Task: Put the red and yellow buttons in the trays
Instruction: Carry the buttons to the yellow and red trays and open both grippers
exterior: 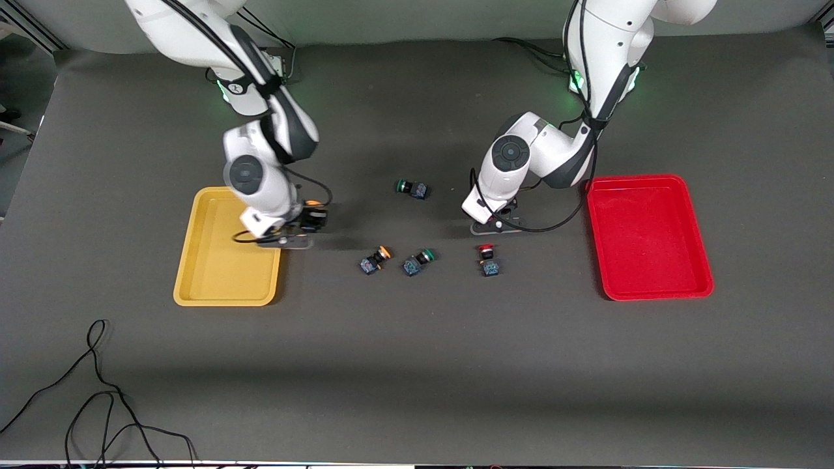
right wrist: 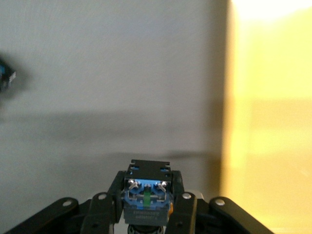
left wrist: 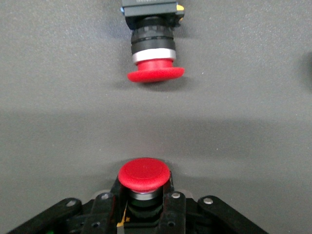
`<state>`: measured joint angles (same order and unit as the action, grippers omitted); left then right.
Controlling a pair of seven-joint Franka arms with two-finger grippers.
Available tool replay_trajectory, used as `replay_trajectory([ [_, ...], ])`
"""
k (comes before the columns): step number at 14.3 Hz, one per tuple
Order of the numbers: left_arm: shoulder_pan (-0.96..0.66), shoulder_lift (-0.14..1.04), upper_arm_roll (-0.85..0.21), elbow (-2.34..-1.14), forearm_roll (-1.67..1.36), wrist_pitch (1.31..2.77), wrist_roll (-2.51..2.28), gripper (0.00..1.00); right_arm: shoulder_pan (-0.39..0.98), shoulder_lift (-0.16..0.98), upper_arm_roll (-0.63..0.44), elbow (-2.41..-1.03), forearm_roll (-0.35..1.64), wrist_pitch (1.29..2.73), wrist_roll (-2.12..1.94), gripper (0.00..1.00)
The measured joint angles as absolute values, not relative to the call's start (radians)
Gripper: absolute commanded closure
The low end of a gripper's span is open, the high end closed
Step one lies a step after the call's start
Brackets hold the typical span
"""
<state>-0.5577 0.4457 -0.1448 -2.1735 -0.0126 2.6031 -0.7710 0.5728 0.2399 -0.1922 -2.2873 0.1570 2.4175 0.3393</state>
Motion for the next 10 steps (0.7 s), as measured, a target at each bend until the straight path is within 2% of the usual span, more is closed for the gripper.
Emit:
replay_trajectory([
  [2,-0.553,0.424,-0.138,-2.139,-0.013,2.538,-0.773,0.75,0.569,0.154,-0.307,-2.287,0.157,2.322,0.235,0.95],
  [4,-0.535,0.348,-0.134,-2.064,-0.013,2.359,-0.773,0.75,0.561,0.108,-0.422,-2.295,0.157,2.266,0.105,0.94],
  [5,-0.52,0.295,-0.134,-2.019,-0.013,2.254,-0.773,0.75,0.555,0.105,-0.459,-2.302,0.157,2.258,0.06,0.89],
  [6,-0.503,0.238,-0.133,-1.973,-0.013,2.152,-0.772,0.75,0.552,0.113,-0.482,-2.313,0.157,2.259,0.03,0.74],
  [7,-0.485,0.185,-0.132,-1.937,-0.013,2.065,-0.764,0.75,0.552,0.13,-0.49,-2.323,0.157,2.265,0.016,0.33],
  [8,-0.461,0.138,-0.131,-1.918,-0.013,1.999,-0.737,0.75,0.553,0.151,-0.49,-2.328,0.157,2.282,0.013,0.0],
  [10,-0.369,0.066,-0.128,-1.914,-0.014,1.896,-0.616,0.75,0.563,0.196,-0.488,-2.329,0.157,2.317,0.013,0.0],
])
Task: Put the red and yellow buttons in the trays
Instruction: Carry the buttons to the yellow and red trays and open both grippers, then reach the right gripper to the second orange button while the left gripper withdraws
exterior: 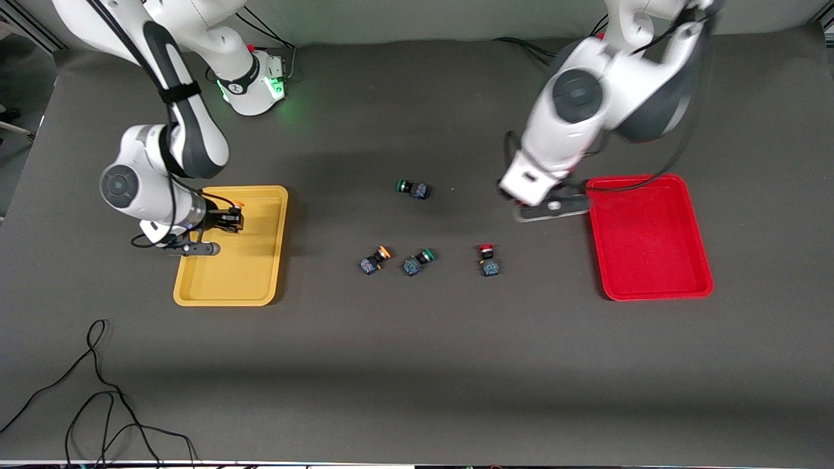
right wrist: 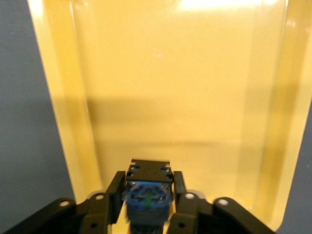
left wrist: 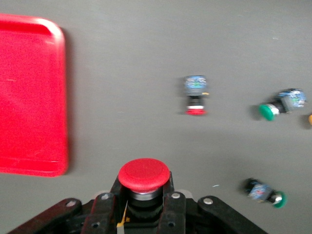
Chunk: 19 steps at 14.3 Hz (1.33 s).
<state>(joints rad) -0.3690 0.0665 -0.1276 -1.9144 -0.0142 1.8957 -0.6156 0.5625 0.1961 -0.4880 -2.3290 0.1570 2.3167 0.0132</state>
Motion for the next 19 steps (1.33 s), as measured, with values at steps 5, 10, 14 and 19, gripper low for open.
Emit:
replay_trajectory([
  [5,0.008,0.015,-0.112,-1.966,-0.015,1.841,-0.174,0.75,0.568,0.216,-0.485,-2.303,0.157,2.335,0.013,0.0],
  [10,0.112,0.095,-0.113,-2.227,-0.015,2.287,-0.027,0.74,0.626,0.228,-0.445,-2.114,0.342,2.304,0.054,0.0],
  [14,0.111,0.269,-0.123,-2.339,-0.013,2.606,-0.025,0.0,0.739,0.338,-0.435,-1.942,0.421,2.292,0.305,0.0],
  [19,0.111,0.275,-0.123,-2.303,-0.013,2.566,-0.024,0.0,0.901,0.58,-0.426,-1.73,0.424,2.292,0.674,0.0],
])
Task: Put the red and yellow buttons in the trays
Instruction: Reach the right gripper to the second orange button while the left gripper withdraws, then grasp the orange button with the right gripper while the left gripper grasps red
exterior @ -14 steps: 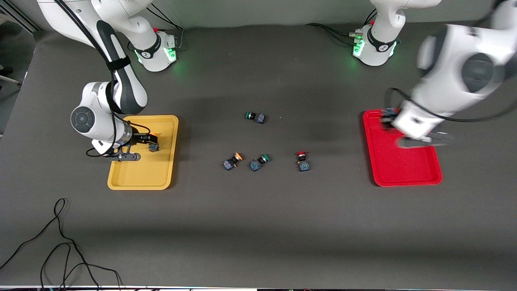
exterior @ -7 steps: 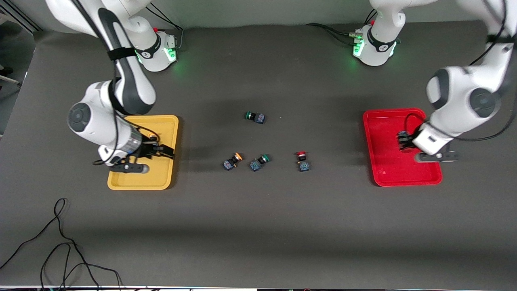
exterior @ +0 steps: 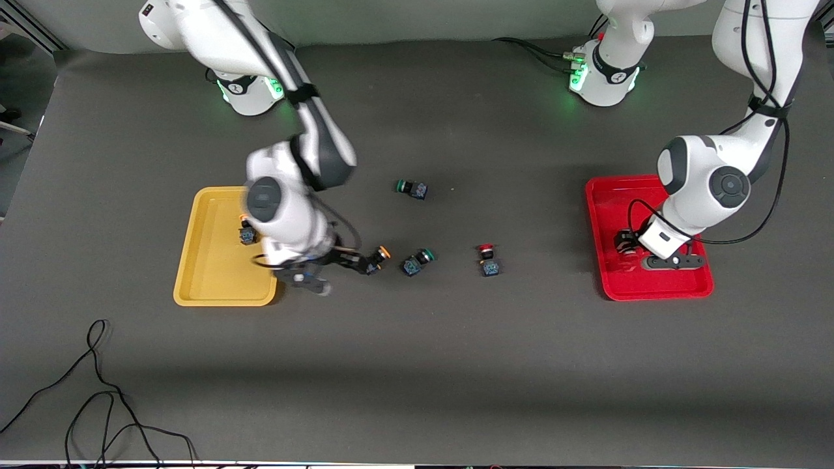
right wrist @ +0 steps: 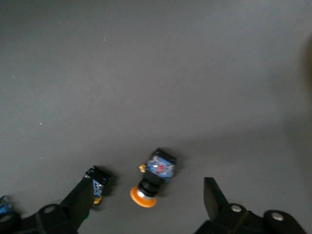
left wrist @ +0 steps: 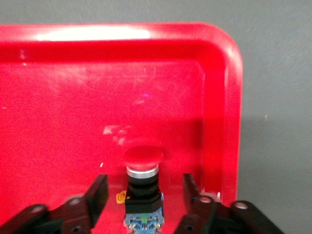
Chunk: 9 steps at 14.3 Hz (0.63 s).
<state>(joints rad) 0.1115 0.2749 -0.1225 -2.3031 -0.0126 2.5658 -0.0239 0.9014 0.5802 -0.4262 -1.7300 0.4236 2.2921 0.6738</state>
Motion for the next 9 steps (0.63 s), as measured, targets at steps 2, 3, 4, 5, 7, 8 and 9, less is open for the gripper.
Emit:
replay_trajectory([
  [2,0.111,0.222,-0.123,-2.241,-0.013,2.421,-0.024,0.0,0.905,0.642,-0.413,-1.702,0.434,2.293,0.687,0.0],
  [3,0.111,0.189,-0.123,-2.2,-0.013,2.334,-0.024,0.0,0.904,0.664,-0.408,-1.698,0.437,2.294,0.687,0.0],
  [4,0.111,0.156,-0.123,-2.156,-0.012,2.247,-0.024,0.0,0.902,0.682,-0.407,-1.695,0.438,2.299,0.687,0.0],
  [5,0.111,0.126,-0.123,-2.11,-0.012,2.164,-0.024,0.0,0.9,0.696,-0.406,-1.693,0.439,2.304,0.687,0.0],
  [7,0.107,0.085,-0.133,-2.027,-0.013,2.037,-0.037,0.0,0.895,0.719,-0.399,-1.689,0.451,2.322,0.687,0.0],
  [8,0.094,0.076,-0.142,-1.999,-0.014,2.006,-0.067,0.0,0.892,0.729,-0.387,-1.688,0.457,2.33,0.687,0.0],
  [9,0.066,0.075,-0.149,-1.981,-0.014,1.996,-0.119,0.0,0.893,0.739,-0.376,-1.687,0.46,2.338,0.687,0.0],
])
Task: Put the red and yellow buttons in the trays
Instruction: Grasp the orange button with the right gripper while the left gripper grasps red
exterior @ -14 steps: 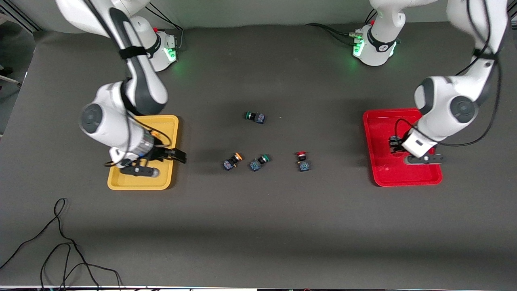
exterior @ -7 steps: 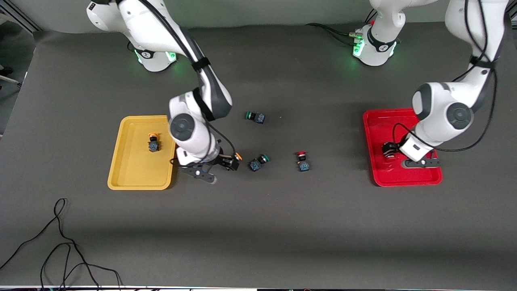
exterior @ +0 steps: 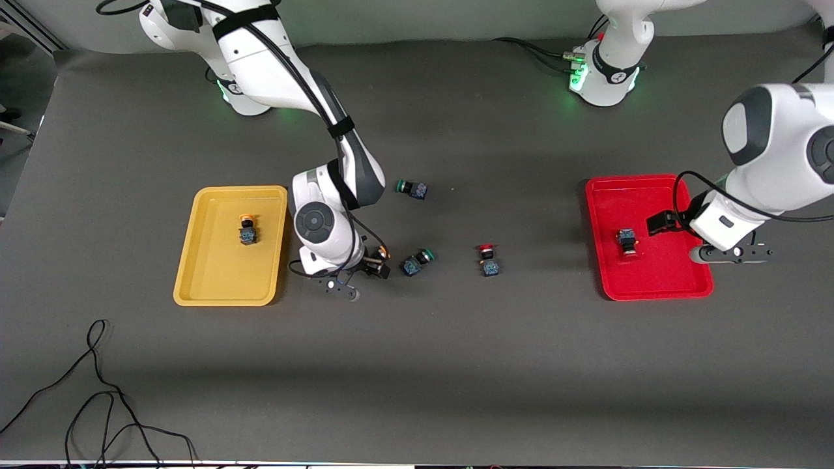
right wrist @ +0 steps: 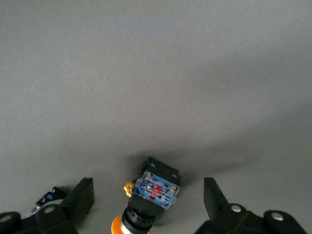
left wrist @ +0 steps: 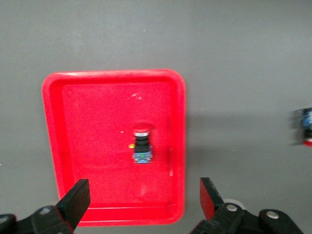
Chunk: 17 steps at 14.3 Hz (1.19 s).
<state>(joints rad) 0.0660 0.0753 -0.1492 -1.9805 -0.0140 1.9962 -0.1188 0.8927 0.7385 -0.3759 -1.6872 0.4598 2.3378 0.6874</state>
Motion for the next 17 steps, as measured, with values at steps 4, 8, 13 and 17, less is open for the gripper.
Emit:
replay_trajectory([
  [4,-0.139,0.104,-0.166,-1.974,-0.014,2.05,-0.387,0.0,0.894,0.755,-0.356,-1.686,0.462,2.341,0.687,0.28],
  [8,-0.32,0.213,-0.171,-1.975,-0.013,2.23,-0.606,0.0,0.893,0.767,-0.355,-1.687,0.462,2.348,0.687,0.72],
  [13,-0.425,0.429,-0.17,-1.95,0.061,2.417,-0.795,0.0,0.891,0.767,-0.358,-1.684,0.462,2.351,0.687,0.84],
  [17,-0.443,0.577,-0.167,-1.929,0.126,2.518,-0.86,0.17,0.878,0.725,-0.404,-1.656,0.459,2.258,0.645,0.86],
])
